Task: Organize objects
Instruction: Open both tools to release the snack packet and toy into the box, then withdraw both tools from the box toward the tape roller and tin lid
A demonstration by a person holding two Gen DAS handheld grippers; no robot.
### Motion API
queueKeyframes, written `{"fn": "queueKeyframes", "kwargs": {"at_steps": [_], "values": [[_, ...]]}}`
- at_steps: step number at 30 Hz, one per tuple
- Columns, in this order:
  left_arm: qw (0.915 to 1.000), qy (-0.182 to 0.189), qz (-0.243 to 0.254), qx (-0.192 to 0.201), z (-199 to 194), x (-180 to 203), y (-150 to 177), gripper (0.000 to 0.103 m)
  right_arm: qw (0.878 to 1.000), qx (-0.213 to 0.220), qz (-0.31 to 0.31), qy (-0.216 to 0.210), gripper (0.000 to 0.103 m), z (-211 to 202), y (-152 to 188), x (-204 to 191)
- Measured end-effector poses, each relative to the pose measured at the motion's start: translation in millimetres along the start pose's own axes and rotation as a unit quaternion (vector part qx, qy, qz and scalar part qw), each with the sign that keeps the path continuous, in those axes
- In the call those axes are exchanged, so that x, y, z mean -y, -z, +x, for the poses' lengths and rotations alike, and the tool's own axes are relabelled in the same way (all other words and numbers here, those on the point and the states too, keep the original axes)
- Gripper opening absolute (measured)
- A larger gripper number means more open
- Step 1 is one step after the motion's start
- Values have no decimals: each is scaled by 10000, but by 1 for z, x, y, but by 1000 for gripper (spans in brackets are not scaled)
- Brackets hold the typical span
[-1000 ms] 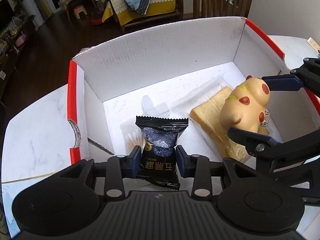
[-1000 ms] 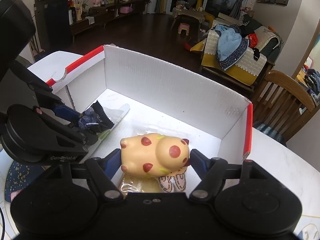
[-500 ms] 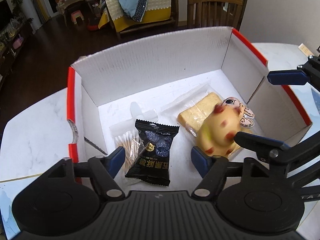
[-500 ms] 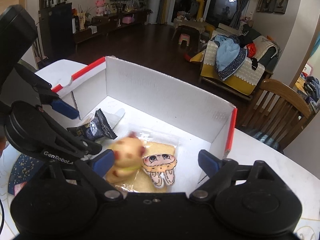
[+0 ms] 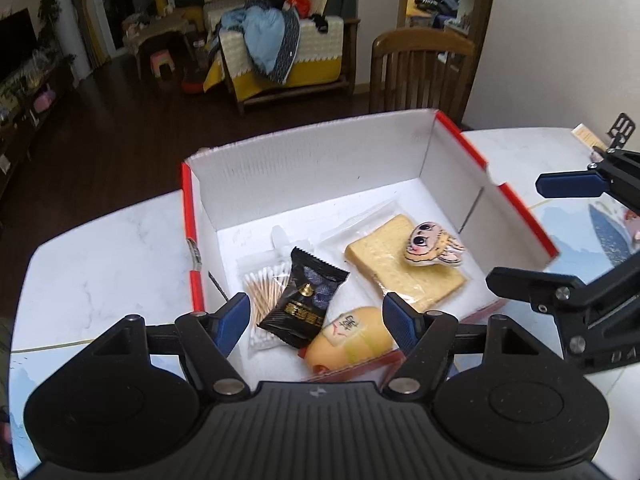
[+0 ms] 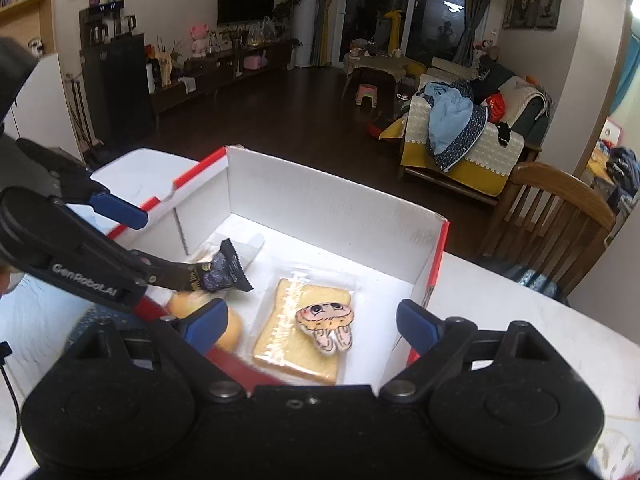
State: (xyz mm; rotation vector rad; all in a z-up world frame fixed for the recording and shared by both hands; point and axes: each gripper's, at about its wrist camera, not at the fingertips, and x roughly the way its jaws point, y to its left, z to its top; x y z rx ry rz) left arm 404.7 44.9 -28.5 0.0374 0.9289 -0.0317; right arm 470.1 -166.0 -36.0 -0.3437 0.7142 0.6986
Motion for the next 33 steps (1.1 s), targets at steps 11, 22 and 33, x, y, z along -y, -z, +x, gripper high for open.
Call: {"fn": "queueKeyframes", "kwargs": {"at_steps": [11,22,33], "values": [[9980,70,-300,543,-68,2,22,72,9991,289,304,-105,92,-56,6,-13],[9938,214,-623,897,-124,4,52,75,9964,545,575,-311,100,-103,24,-32],[9936,300,-751,795,-138,7,99,89,9967,432,626,-289,102,-120,60,-47]]}}
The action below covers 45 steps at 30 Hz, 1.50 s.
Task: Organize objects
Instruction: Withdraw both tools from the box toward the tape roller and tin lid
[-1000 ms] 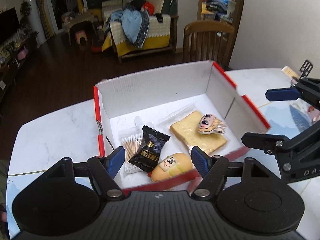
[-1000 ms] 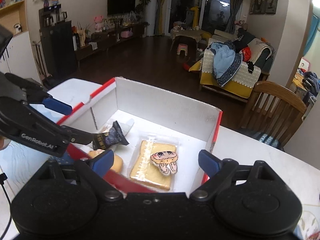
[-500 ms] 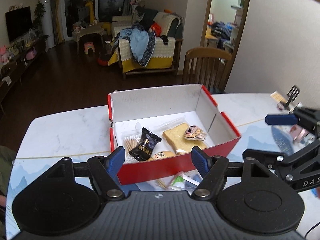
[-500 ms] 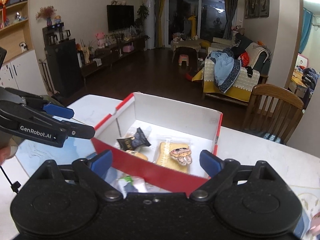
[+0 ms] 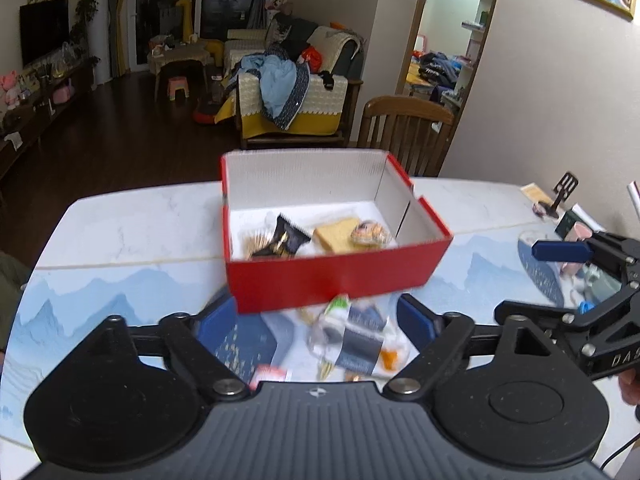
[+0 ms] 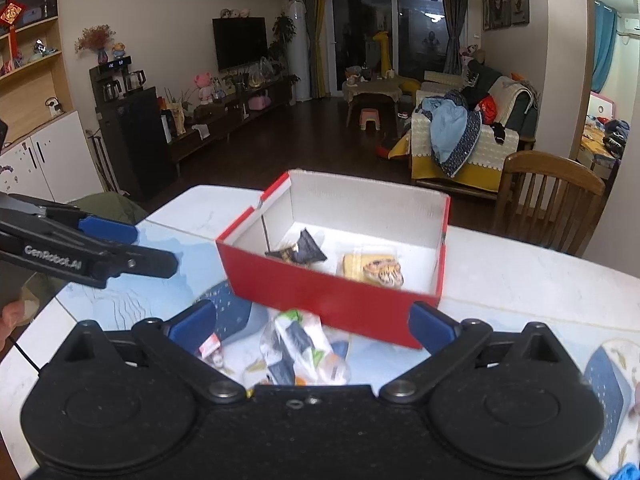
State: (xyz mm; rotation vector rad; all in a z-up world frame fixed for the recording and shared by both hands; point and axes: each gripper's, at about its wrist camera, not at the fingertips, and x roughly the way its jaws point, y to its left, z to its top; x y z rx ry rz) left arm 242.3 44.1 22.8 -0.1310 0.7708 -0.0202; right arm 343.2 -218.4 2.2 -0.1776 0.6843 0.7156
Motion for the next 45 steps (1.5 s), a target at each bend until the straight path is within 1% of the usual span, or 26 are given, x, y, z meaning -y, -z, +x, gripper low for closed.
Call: {"fn": "queueKeyframes", "kwargs": {"at_steps": [6,7,8,9,10,15,19,24,29,32,36,39,41,43,45], "values": [[9997,13,106,-232,3,3,38,90,9998,-177,-3,136,102,0,24,-2],[9996,29,69,-272,5,3,45,91,9996,-218,22,177,102,2,29,0],[9995,61,-4,-309,6,3,51,97,9994,-259,59,221,102,4,34,0],[9993,103,-68,-344,7,2,57,101,9992,-308,109,246,102,6,38,1],[9992,128,-110,-372,8,2,62,103,9989,-357,155,262,102,8,42,3],[9987,209,-14,-471,12,13,89,103,9975,-530,246,388,102,19,62,8],[9983,260,155,-501,17,27,108,103,9961,-655,279,520,102,29,77,12],[9957,376,395,-754,30,45,131,103,9952,-785,300,505,102,41,90,17],[9929,230,820,-827,45,62,154,103,9942,-921,169,531,102,54,100,16],[9912,113,1023,-829,52,68,165,103,9933,-991,182,563,101,66,105,18],[9887,81,1216,-870,61,74,176,103,9923,-1083,210,564,98,79,111,23],[9879,100,1286,-863,65,78,180,103,9912,-1173,159,600,96,89,115,24],[9873,62,1356,-829,66,81,181,102,9903,-1234,170,619,92,94,117,26],[9864,16,1445,-782,67,84,183,102,9899,-1260,201,624,92,97,117,27],[9857,53,1488,-789,69,86,183,102,9897,-1269,218,620,89,99,118,28]]}}
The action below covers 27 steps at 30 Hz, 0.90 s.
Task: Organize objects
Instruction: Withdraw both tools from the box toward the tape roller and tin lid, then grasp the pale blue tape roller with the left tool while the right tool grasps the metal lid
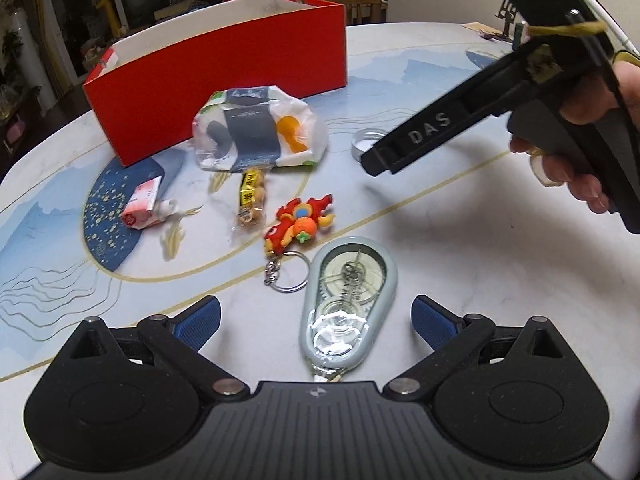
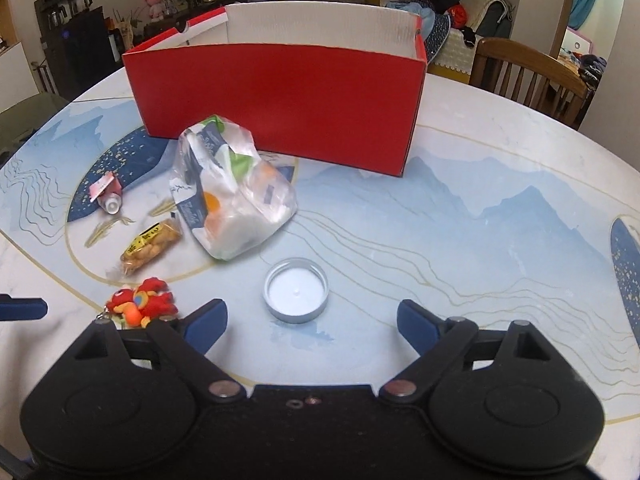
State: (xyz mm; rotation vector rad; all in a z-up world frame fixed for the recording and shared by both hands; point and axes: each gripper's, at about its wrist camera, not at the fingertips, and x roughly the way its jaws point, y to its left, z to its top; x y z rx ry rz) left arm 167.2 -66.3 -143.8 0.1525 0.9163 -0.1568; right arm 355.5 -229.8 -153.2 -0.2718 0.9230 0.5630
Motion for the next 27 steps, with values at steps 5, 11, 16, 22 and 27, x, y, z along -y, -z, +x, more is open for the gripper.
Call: {"fn": "queueKeyframes", "kwargs": {"at_steps": [5,11,16,22,27], "values": [[10000,86,8,-41,4,3,-1,92,10000,-27,-88,8,81,3,-2,-2],[9998,189,69,-78,5,9,-2,64,9999,-27,-127,-1,72,6,-5,-2],[9997,188,142,-92,4,12,-2,50,9999,-70,-150,11,66,11,-6,-4],[9996,216,127,-111,2,11,-1,48,9998,-54,-177,27,44,11,-7,-8],[9996,263,37,-127,0,9,-3,46,9997,-48,-215,118,38,7,-7,-10]]}}
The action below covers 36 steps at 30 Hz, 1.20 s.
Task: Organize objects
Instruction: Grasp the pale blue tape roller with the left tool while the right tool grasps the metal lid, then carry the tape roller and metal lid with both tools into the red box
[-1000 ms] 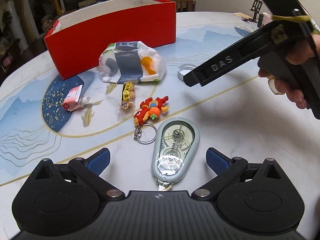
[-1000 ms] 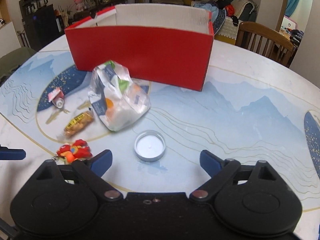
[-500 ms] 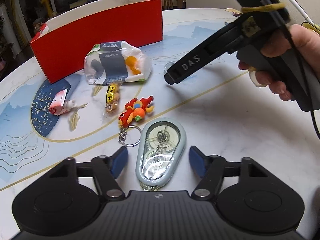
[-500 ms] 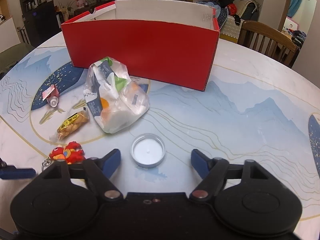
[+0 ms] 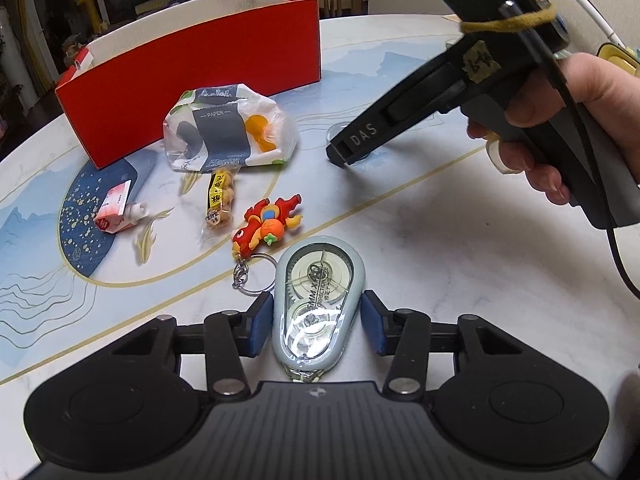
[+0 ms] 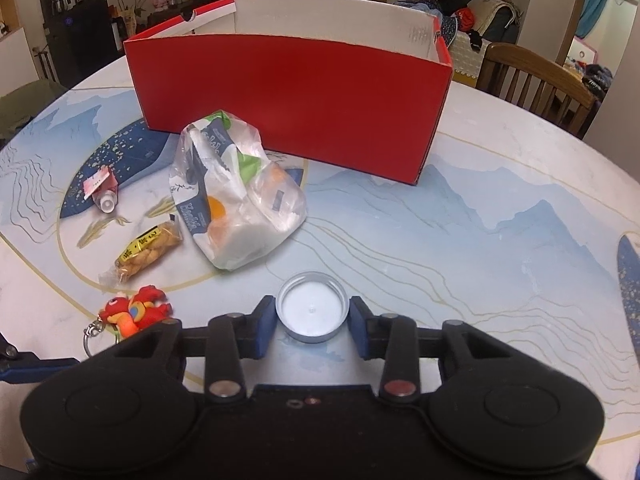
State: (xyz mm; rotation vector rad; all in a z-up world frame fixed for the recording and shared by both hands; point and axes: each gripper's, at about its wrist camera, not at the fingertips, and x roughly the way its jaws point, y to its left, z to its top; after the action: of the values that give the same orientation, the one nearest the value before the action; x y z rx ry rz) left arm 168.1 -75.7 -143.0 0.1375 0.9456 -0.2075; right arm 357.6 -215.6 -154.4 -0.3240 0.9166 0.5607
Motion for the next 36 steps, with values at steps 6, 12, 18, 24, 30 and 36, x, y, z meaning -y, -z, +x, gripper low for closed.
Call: {"fn": "queueKeyframes", "kwargs": {"at_steps": [6,12,18,24,30,36], "values": [[9994,44,-340,1,-5,-10,-4,46,10000,-50,26,-73,38,-15,4,0],[9977,152,-639,156,-19,-19,-11,46,9997,-55,-20,-235,38,-38,9,-5],[9946,163,-986,261,-34,-32,-20,46,9991,74,-71,-399,38,-65,7,-11],[9892,170,-1404,393,-52,-49,-38,46,9980,354,-109,-512,38,-94,-9,-15],[9872,80,-1388,780,-71,-65,-69,46,9960,592,-289,-599,38,-110,-30,-17],[9856,-59,-1282,1099,-83,-79,-100,46,9930,877,-447,-647,38,-117,-56,-17]]}}
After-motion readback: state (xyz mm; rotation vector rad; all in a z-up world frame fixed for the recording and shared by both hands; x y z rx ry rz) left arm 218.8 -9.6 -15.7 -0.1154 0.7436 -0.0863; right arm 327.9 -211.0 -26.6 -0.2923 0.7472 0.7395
